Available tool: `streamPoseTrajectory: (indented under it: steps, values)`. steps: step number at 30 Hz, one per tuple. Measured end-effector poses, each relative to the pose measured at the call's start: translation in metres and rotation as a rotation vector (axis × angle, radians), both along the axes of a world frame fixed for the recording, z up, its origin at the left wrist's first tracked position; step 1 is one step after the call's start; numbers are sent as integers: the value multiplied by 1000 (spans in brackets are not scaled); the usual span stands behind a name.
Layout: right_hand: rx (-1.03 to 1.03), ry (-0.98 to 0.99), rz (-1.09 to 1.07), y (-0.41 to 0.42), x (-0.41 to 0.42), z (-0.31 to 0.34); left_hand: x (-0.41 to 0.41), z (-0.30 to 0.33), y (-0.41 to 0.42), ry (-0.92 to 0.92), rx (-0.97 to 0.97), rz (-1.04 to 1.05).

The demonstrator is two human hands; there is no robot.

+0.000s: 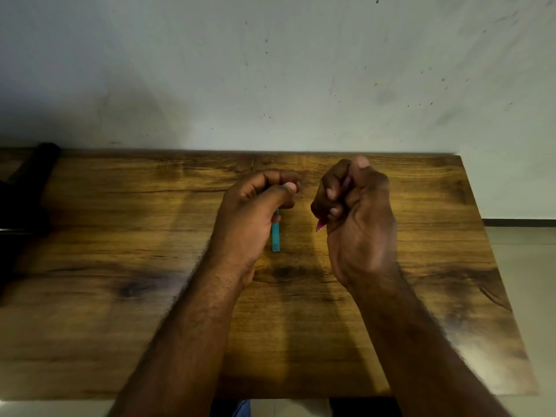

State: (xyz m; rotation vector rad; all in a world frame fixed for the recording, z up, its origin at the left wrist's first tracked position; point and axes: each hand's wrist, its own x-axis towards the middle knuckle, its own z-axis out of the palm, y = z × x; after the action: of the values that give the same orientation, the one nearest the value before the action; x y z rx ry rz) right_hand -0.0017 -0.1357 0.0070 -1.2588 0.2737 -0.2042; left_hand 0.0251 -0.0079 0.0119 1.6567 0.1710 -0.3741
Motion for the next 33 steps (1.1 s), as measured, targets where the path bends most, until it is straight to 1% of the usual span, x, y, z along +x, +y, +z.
streamPoseTrajectory:
  steps: [3, 7, 9, 13, 15, 22, 26, 29, 33]
  values:
    - [56, 0, -21, -3, 1, 1, 0, 0, -1, -3, 1, 1]
    - [216, -8, -17, -4, 1, 0, 1, -2, -1, -6, 4, 3]
    - [322, 7, -36, -6, 2, -1, 1, -3, -1, -1, 1, 6]
    - [616, 44, -49, -14, 4, -2, 2, -3, 0, -7, -3, 15]
    - [707, 47, -56, -17, 4, -4, 2, -4, 0, -10, -3, 14]
    - [843, 41, -60, -18, 4, -7, 2, -5, 0, -12, 1, 14]
    - [870, 41, -97, -19, 4, -9, 1, -5, 0, -18, 3, 7]
    - [895, 44, -81, -20, 4, -9, 2, -6, 0, -17, 1, 6]
    - [876, 43, -94, -18, 5, -10, 2, -6, 0, -17, 3, 0]
